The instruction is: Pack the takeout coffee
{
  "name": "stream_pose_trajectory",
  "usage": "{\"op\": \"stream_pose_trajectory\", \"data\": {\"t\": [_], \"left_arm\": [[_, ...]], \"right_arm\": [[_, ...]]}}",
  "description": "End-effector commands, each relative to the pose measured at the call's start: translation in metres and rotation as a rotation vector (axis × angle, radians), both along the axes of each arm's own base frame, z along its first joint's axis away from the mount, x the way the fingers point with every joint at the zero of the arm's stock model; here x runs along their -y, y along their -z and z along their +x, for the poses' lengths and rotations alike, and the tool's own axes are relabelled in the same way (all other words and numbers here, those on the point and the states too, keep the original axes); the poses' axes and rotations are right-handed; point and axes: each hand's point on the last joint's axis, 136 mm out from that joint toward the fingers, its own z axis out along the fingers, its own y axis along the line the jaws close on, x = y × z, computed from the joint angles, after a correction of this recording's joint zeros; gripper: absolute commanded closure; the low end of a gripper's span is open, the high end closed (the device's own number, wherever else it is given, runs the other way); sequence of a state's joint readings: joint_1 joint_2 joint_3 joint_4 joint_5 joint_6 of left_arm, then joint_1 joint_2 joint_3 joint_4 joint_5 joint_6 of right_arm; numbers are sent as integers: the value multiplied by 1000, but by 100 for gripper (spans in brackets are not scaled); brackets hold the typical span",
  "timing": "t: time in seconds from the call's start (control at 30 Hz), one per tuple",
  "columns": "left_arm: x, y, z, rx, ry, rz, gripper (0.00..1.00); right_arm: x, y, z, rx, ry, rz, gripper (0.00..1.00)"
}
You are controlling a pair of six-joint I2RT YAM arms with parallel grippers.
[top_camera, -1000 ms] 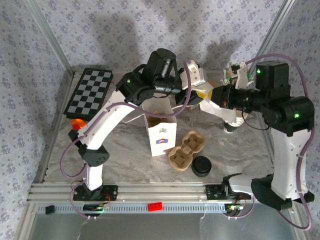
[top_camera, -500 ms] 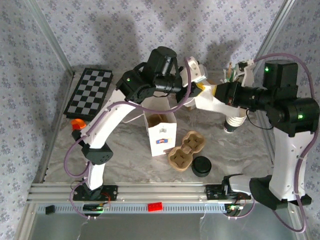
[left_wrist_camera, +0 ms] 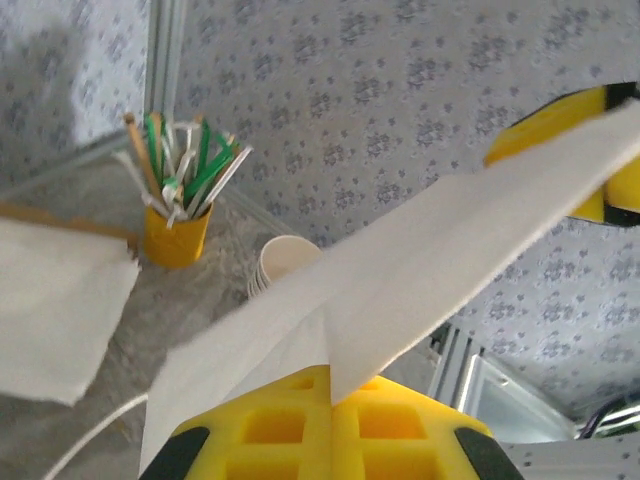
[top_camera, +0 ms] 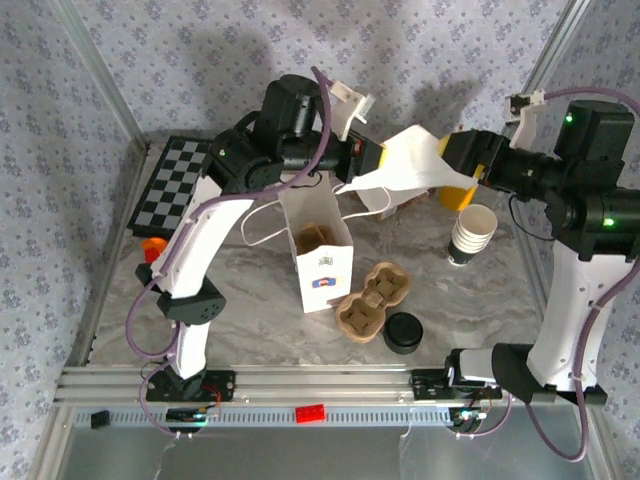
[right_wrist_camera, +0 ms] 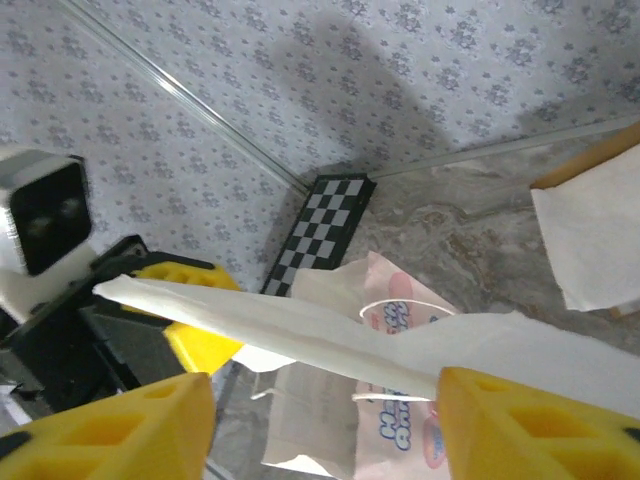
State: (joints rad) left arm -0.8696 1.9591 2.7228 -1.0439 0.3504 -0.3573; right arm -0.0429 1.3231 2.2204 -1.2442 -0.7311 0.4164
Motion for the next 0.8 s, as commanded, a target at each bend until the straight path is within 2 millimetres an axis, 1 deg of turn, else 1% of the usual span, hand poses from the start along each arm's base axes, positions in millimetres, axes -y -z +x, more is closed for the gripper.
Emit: {"op": "stream_pose_trajectory", "data": {"t": [0.0, 0.07, 0.13, 0.23, 0.3, 0.4, 0.47, 0.53, 0.57, 0.63, 0.7, 0.77], "left_arm": [[-23, -28, -14, -168, -83, -118, 100], [-26, -37, -14, -175, -93, -157, 100], [-30, -45, -13, -188, -111, -189, 100], [-33, -51, -11, -230, -138, -227, 100], [-34, -57, -11, -244, -147, -254, 100], [-37, -64, -10, -263, -169, -289, 100], [-39, -67, -8, -269, -189, -305, 100], [-48, -67, -4, -275, -244, -305, 100], [-52, -66, -2, -273, -263, -303, 100], [-60, -62, 3, -285, -304, -291, 100], [-66, -59, 4, -307, -326, -283, 100], [-69, -57, 3, -324, -339, -283, 100]], "right_arm": [[-6, -14, -1, 68, -43, 16, 29], [-4, -11, 0, 28, -15, 45, 24], [-4, -9, -3, -18, 5, 79, 20], [-4, -2, -8, -84, 26, 94, 12], [-2, 3, -10, -124, 31, 87, 9], [-2, 6, -12, -179, 40, 95, 7], [4, 6, -13, -187, 74, 76, 6], [23, 9, -9, -196, 160, 53, 3], [28, 14, -6, -221, 178, 58, 3], [23, 20, 2, -261, 145, 91, 4], [9, 22, 4, -261, 96, 91, 4], [-6, 19, 3, -238, 55, 71, 3]]}}
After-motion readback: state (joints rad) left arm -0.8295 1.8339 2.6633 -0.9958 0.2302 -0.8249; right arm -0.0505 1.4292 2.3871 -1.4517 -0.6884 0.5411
